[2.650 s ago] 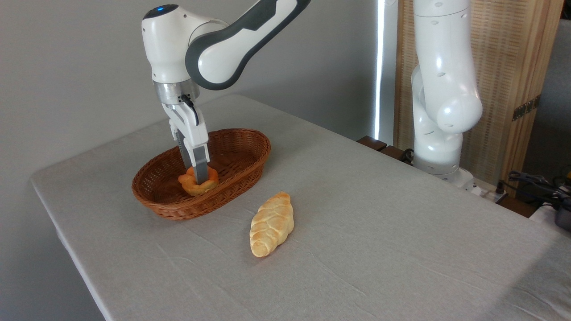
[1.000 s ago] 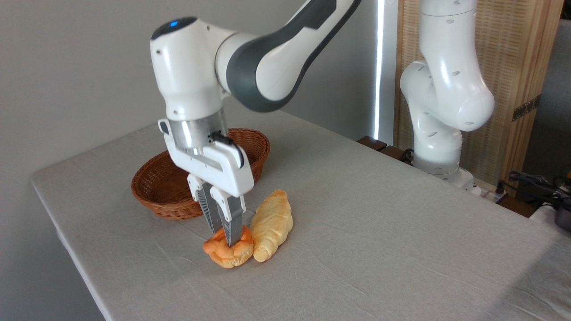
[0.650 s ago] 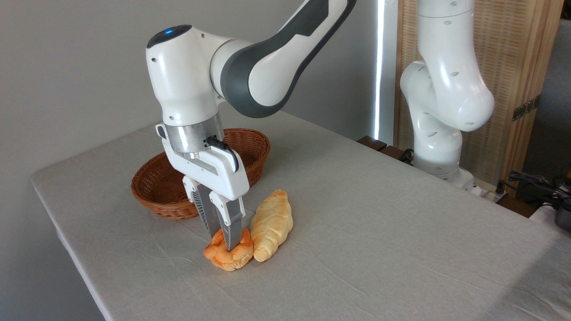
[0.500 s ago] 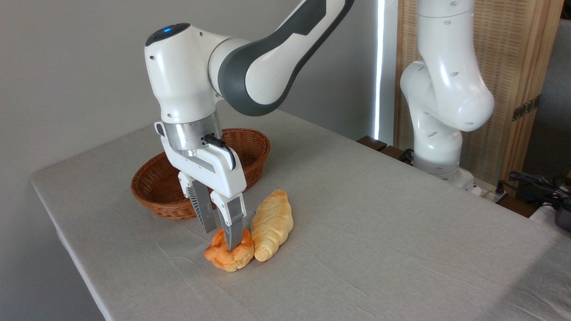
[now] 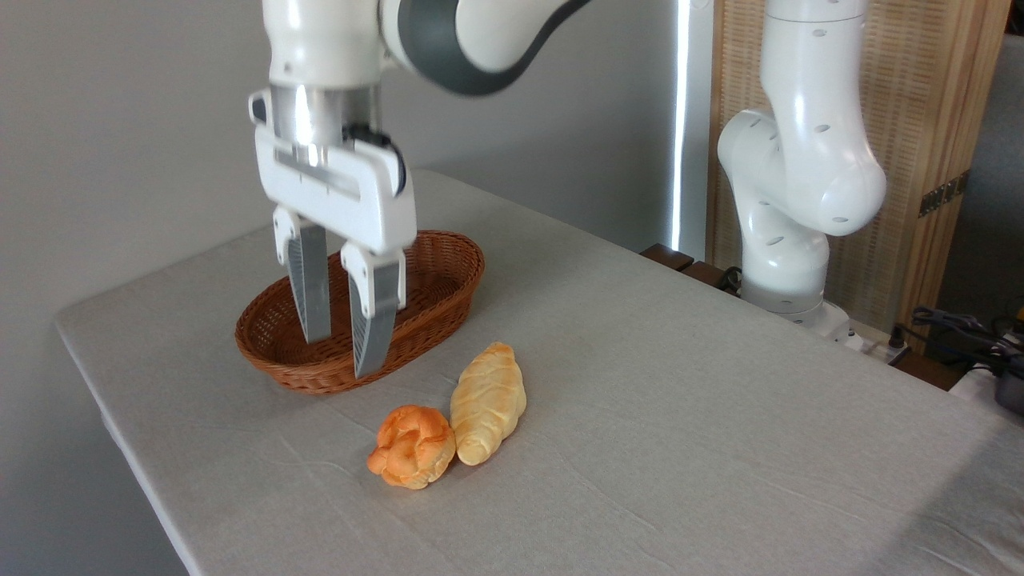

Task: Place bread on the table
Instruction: 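Open the gripper to release the roll and raise it away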

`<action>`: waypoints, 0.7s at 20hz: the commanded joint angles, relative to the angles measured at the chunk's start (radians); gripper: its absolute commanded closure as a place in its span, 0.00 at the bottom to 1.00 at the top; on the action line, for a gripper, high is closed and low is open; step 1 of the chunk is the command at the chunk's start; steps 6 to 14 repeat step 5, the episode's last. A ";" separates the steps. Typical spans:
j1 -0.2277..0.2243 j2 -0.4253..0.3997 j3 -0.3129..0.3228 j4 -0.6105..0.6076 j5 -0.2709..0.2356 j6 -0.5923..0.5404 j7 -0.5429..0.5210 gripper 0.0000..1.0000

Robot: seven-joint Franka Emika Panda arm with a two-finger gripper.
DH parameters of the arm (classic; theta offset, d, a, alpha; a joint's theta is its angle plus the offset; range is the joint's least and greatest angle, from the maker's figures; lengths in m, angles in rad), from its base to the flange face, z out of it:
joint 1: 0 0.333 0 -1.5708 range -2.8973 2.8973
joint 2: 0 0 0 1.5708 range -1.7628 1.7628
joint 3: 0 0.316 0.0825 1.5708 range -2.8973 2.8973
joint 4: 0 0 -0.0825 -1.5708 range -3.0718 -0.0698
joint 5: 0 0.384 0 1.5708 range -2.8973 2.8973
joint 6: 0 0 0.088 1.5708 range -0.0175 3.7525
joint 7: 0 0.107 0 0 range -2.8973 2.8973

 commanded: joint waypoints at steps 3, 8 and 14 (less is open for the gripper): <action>-0.004 -0.027 -0.001 0.035 -0.052 -0.183 -0.001 0.00; -0.004 -0.025 0.001 0.044 -0.085 -0.210 -0.002 0.00; -0.004 -0.025 0.001 0.044 -0.085 -0.210 -0.002 0.00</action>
